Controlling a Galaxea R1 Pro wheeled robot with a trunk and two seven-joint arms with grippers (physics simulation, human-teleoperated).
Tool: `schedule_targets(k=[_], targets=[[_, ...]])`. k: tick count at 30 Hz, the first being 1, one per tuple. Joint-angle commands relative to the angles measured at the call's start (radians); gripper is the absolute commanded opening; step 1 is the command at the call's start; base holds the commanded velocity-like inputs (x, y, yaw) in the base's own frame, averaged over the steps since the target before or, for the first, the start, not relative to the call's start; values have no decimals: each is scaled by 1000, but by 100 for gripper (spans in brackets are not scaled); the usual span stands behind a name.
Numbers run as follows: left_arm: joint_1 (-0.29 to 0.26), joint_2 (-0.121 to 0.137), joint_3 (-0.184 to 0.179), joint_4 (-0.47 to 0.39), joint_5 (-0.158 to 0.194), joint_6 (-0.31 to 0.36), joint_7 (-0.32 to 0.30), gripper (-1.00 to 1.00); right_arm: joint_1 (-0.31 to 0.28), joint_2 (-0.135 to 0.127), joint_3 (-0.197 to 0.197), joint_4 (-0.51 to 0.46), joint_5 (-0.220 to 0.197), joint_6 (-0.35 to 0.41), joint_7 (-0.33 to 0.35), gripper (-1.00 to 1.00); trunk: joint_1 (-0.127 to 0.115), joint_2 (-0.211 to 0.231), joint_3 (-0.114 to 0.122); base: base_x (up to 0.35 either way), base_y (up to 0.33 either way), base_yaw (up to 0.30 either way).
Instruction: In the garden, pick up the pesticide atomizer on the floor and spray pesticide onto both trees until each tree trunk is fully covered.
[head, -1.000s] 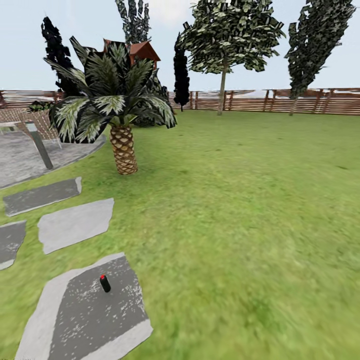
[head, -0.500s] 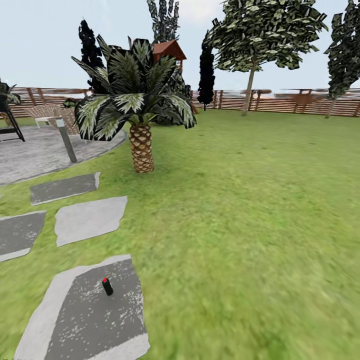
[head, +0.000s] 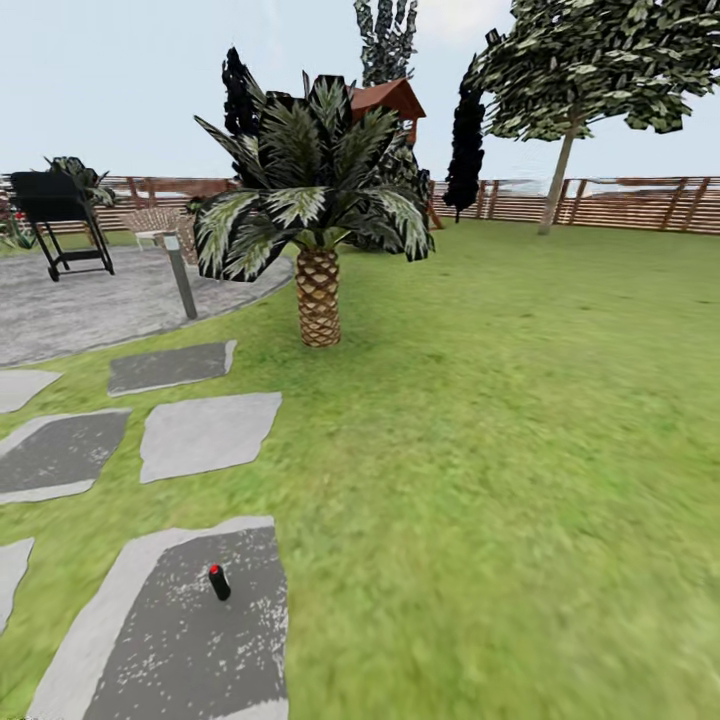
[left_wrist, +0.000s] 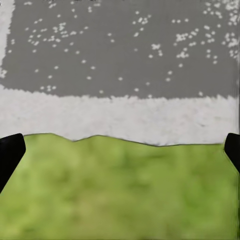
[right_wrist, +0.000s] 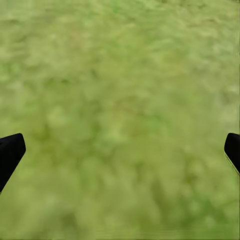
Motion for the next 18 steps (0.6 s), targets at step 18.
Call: schedule_targets(k=[18], targets=[[-1, 0, 1, 1, 3, -4, 1, 100, 0, 0, 0, 1, 3, -2, -4, 100, 0, 0, -1, 161, -143, 278]])
